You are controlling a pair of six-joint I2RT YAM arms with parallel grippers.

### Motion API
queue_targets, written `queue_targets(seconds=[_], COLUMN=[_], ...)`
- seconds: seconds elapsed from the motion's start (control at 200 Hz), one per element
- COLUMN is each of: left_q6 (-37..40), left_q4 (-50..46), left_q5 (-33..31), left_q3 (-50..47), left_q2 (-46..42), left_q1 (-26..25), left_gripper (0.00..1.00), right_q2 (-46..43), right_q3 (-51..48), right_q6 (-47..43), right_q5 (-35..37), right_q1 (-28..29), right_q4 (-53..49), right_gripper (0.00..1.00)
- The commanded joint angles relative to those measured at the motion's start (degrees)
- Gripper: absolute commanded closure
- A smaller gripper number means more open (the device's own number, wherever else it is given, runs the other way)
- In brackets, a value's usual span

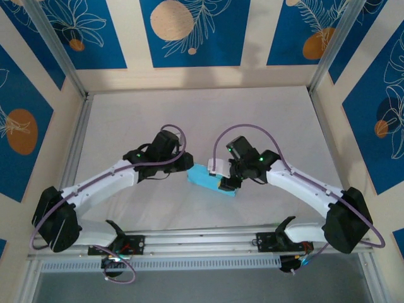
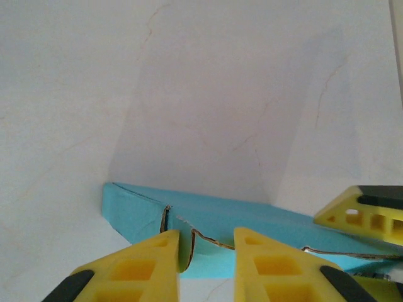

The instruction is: Fold the paper box

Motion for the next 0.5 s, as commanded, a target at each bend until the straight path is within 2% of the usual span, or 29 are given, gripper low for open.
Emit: queue_targets(seconds=[0.0, 0.25, 0.495], left_q6=[1.4, 1.8, 1.8], left_q4=[-8.4, -9.0, -9.2], left_q5=[-4.2, -4.8, -5.1], left_q3=[-1.0, -0.4, -0.5], left_q2=[2.8, 3.1, 3.0], left_q1=[-0.5, -1.2, -1.4], left_gripper=[0.78, 0.78, 0.78], right_q2=[-2.9, -2.7, 0.4], right_q3=[2.1, 4.6, 3.1], right_q6=[2.7, 8.1, 11.0], right_q5=[-5.2, -7.8, 3.1], right_q1=[-1.3, -2.3, 4.0], right_q4=[0.3, 2.9, 11.3], right_gripper=[0.49, 0.49, 0.53])
